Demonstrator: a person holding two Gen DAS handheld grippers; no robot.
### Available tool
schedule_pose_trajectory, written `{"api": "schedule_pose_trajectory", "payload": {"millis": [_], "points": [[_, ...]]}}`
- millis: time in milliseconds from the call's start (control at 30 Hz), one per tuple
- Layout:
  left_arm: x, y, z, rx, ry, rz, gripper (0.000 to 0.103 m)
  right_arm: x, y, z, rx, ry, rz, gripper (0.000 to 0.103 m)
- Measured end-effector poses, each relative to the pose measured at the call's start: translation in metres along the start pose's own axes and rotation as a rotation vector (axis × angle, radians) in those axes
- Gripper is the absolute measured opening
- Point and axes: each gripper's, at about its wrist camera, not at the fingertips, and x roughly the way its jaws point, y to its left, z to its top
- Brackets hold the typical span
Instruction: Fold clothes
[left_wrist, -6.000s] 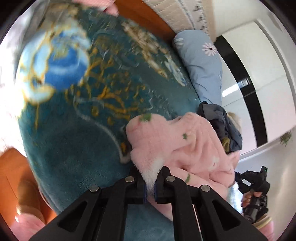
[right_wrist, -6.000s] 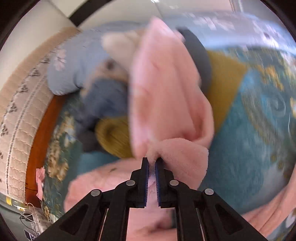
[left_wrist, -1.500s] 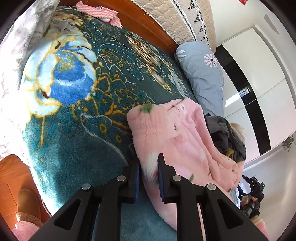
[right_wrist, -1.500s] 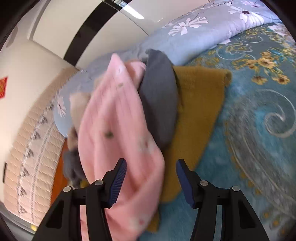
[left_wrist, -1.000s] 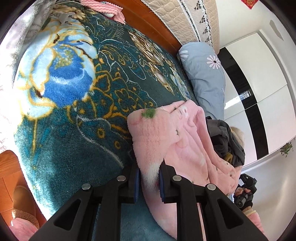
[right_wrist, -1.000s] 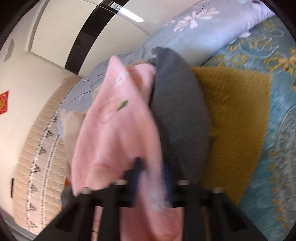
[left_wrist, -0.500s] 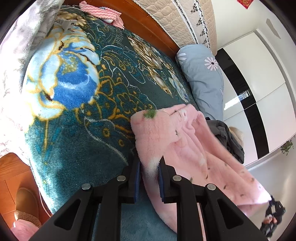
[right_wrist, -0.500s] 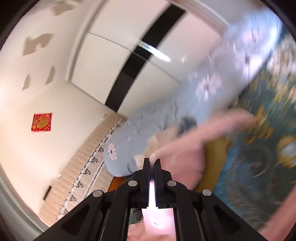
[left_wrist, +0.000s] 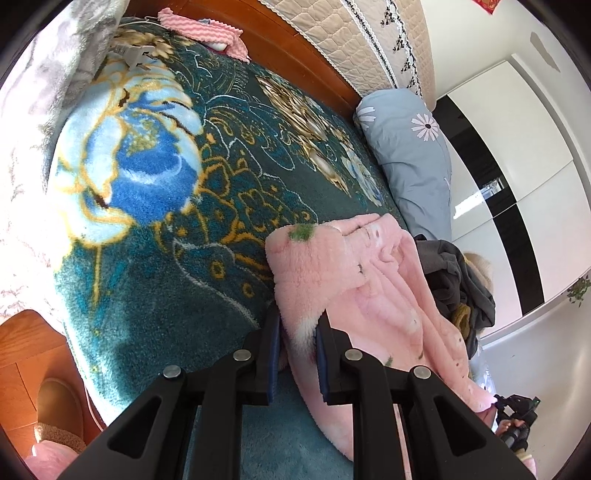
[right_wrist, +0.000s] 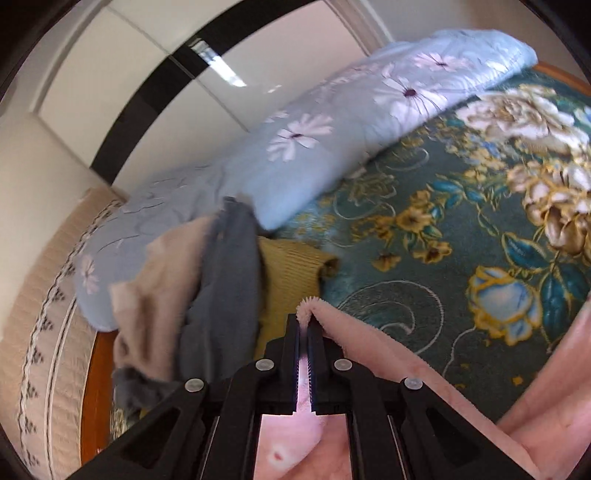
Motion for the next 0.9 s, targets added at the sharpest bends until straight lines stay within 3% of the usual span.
{"api": "schedule_pose_trajectory", "payload": {"millis": [100,133,167,233,400,567,733,900], "points": [[0.002,0.000,0.000,0.002,0.001,0.005,0.017,0.012,-0.006,0.002,0.013,0.019,0.012,0.010],[0.002,0.000,0.000,0.003,0.000,0.007,0.017,0.011,-0.006,0.002,0.005,0.036,0.043,0.019],[0.002,-0.001,0.000,0.005,0.000,0.008,0.017,0.004,-0.007,0.003,-0.007,0.040,0.078,0.045],[0.002,-0.001,0.000,0.009,-0.001,0.010,0.017,-0.013,-0.008,0.005,-0.032,0.040,0.146,0.069],[0.000,-0.003,-0.002,0.021,-0.007,0.014,0.017,-0.080,-0.018,0.001,-0.147,0.027,0.187,0.069],[-0.002,-0.006,-0.005,0.045,-0.018,0.016,0.017,-0.140,-0.025,-0.044,-0.328,0.064,0.140,0.069],[-0.005,-0.007,-0.008,0.061,-0.037,0.003,0.017,-0.140,-0.046,-0.116,-0.435,0.168,0.074,0.069],[-0.008,-0.003,-0.010,0.054,-0.060,-0.015,0.017,-0.124,-0.075,-0.144,-0.347,0.212,0.042,0.069]]}}
